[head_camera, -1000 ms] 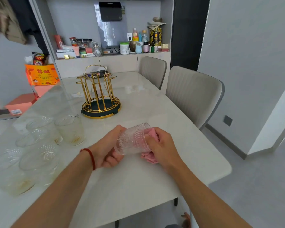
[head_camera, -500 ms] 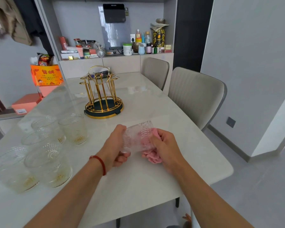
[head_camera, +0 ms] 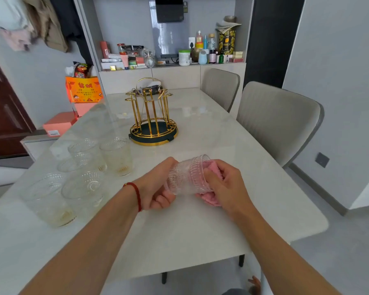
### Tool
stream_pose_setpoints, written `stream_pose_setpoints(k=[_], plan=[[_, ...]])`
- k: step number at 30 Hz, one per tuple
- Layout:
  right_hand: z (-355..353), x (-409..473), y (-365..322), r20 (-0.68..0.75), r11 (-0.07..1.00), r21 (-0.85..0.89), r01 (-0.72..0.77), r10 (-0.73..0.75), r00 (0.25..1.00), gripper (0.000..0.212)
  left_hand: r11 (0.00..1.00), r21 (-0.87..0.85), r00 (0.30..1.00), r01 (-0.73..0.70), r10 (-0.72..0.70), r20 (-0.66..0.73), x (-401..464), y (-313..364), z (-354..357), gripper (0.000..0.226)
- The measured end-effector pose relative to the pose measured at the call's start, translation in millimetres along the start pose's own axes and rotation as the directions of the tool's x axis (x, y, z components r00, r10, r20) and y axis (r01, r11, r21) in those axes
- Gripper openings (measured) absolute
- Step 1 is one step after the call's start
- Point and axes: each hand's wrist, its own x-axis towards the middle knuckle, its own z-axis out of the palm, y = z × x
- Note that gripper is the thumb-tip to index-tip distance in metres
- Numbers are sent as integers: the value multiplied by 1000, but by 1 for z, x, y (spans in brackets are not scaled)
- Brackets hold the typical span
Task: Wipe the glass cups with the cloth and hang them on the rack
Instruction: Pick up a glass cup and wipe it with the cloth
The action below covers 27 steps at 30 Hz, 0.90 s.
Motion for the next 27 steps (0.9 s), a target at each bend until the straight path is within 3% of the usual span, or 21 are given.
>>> stream_pose_setpoints(k=[4, 8, 10, 13, 15, 18, 21, 24, 27], plan=[[2, 3, 1, -34, 999, 38, -39, 40, 999, 29, 978, -133, 987, -162, 158, -41, 4, -9, 13, 65], [1, -5, -2, 22, 995, 67, -68, 67, 998, 27, 894, -261, 916, -363, 291, -276, 11, -20, 33, 49], [1, -6, -2, 30, 998, 53, -41, 39, 999, 21, 918, -237, 931, -319, 257, -258, 7, -17, 27, 48], [2, -5, -1, -29, 994, -65, 88, -90, 996, 8, 993, -27, 992, -112, 110, -66, -2, -6, 7, 48], [4, -5, 1, -61, 975, -173, 140, -152, 986, 16, 996, 68, 998, -57, 58, -11, -3, -1, -2, 51], [3, -1, -1, -86, 997, -60, 56, -61, 994, 11, 982, -119, 989, -149, 149, -11, 2, -8, 5, 66], [0, -5, -1, -16, 997, 38, -62, 62, 998, 18, 903, -361, 973, -231, 224, -61, 4, -23, 19, 58], [3, -8, 0, -1, 999, -41, 31, -31, 1000, 8, 921, -325, 974, -215, 180, -134, -1, -24, 17, 56], [2, -7, 5, -110, 913, -340, 227, -278, 954, 18, 959, -231, 983, -163, 137, -125, -7, -13, 11, 55]])
